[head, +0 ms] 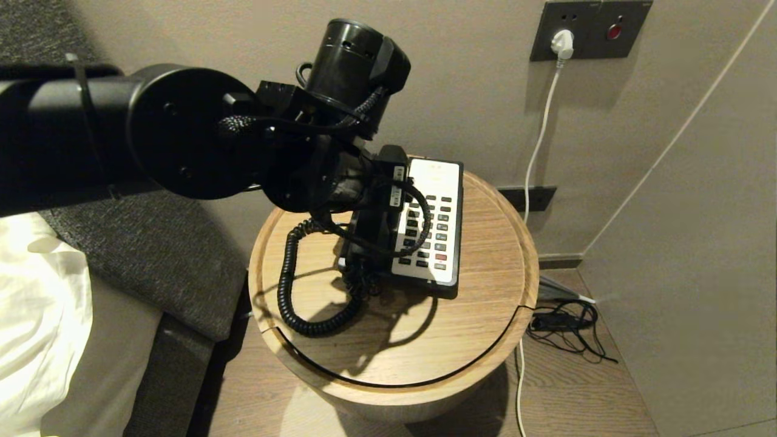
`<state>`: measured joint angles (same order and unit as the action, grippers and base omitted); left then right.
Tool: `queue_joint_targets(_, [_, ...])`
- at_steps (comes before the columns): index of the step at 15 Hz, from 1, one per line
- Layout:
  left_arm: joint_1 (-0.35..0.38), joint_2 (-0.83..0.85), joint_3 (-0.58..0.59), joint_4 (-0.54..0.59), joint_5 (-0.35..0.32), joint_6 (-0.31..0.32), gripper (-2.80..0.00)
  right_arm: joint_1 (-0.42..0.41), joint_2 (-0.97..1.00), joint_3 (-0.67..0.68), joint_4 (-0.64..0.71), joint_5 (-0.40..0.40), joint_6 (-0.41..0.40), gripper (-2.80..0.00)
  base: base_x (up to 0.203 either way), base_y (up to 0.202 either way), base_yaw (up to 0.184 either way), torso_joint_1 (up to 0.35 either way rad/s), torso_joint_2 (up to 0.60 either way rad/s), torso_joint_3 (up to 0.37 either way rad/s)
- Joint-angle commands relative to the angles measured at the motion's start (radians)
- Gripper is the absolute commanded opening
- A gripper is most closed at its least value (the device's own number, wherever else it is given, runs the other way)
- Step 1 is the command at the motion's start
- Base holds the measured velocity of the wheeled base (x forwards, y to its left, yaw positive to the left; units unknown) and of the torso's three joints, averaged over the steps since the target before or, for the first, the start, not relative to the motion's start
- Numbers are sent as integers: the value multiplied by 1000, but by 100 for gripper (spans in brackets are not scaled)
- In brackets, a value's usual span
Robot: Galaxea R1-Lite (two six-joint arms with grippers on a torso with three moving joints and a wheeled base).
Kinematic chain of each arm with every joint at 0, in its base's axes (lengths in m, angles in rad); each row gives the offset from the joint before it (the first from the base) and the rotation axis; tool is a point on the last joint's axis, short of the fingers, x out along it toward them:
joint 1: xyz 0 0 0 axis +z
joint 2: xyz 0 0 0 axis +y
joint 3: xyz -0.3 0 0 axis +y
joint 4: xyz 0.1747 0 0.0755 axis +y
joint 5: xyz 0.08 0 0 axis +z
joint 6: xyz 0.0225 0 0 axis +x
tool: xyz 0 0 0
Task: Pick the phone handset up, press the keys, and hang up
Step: Put the handset back, then end the call using the dial pad
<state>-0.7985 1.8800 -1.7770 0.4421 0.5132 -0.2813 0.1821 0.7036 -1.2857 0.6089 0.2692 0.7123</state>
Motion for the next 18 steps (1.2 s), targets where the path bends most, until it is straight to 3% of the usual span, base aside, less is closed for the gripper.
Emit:
queue_joint_targets(1, [5,-9,-4,3,7,-2,0,0,0,0,3,13,4,-280,0,0,0,0,0,0])
queue_joint_targets(3, [4,-23,3,5,7,-2,0,0,-1,0,3,18,4,-280,0,0,0,0,0,0])
queue_joint_targets(4, [4,-32,10,6,7,-3,-280,0,-1,2,5,18,4,-280,0,0,0,0,0,0])
queue_joint_targets(7, [1,-102,40,7,-7,-6,-280,0,-4,21,7,19,4,-280,0,0,0,0,0,0])
queue_joint_targets(13, [1,-441,259,0,-81,-56,-280,0,74,69,0,94,5,-280,0,0,0,0,0,0])
queue_joint_targets(15, [33,-537,305,-3,-120,-65,-280,5,193,8,-1,139,3,-280,0,0,0,0,0,0])
queue_joint_targets(18, [116,-589,292,-9,-149,-97,-280,61,463,-206,38,177,-14,-280,0,0,0,0,0,0])
